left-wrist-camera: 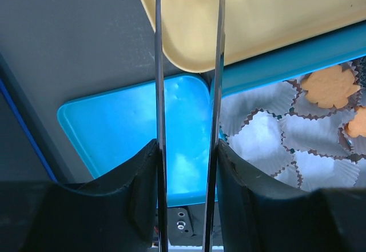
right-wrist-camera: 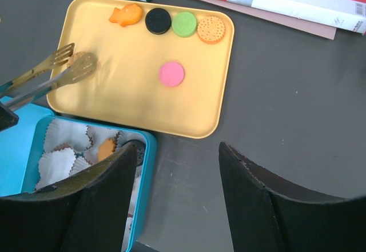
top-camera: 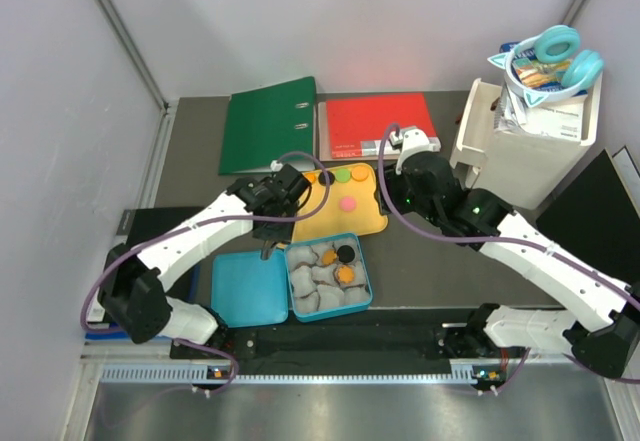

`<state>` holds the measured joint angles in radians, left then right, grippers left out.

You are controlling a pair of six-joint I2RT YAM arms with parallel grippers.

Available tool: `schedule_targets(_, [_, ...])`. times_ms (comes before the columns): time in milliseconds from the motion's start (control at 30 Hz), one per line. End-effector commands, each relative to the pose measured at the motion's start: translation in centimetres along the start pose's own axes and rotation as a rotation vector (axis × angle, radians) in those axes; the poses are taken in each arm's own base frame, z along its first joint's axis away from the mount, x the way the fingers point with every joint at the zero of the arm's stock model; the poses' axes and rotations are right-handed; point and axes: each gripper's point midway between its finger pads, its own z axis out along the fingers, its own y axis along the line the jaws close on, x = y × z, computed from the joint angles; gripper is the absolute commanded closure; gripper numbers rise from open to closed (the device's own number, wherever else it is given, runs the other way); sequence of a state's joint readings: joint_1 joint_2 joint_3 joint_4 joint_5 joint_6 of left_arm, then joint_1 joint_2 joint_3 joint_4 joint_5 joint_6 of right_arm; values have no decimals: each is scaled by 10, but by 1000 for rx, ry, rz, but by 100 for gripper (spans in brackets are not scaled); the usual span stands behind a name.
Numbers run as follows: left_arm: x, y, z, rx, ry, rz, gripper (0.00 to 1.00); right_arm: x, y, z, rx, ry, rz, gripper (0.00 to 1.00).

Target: Pack the cookies

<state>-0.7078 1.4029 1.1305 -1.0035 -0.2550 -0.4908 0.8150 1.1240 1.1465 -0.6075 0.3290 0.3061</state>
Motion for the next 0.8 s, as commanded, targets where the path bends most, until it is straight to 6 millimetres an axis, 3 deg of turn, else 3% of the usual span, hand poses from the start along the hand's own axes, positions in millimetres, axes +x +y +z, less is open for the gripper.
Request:
schedule_targets(0, [-31,7,-34,-7,-130,-13,66,-35,3,-7,-18,-93,22,41])
schedule_targets(167, [-57,5,-72,45,-274,37,67,-35,1,-8,-4,-96,19,41])
schedule_targets(267, [-57,-2,-91,126,-304,80,68,-35,-1,-8,5,-99,16,41])
schedule_targets(333, [-50,-15,-107,206,-307,138,69,-36,-2,-8,11,-101,14,41])
schedule_targets(533, [-1,-40,-144,279,-249,336,70,-40,-4,-5,28,-103,-1,41])
schedule_targets(767, [45,-57,-151,299,-140,419,73,-45,5,3,2,-99,8,41])
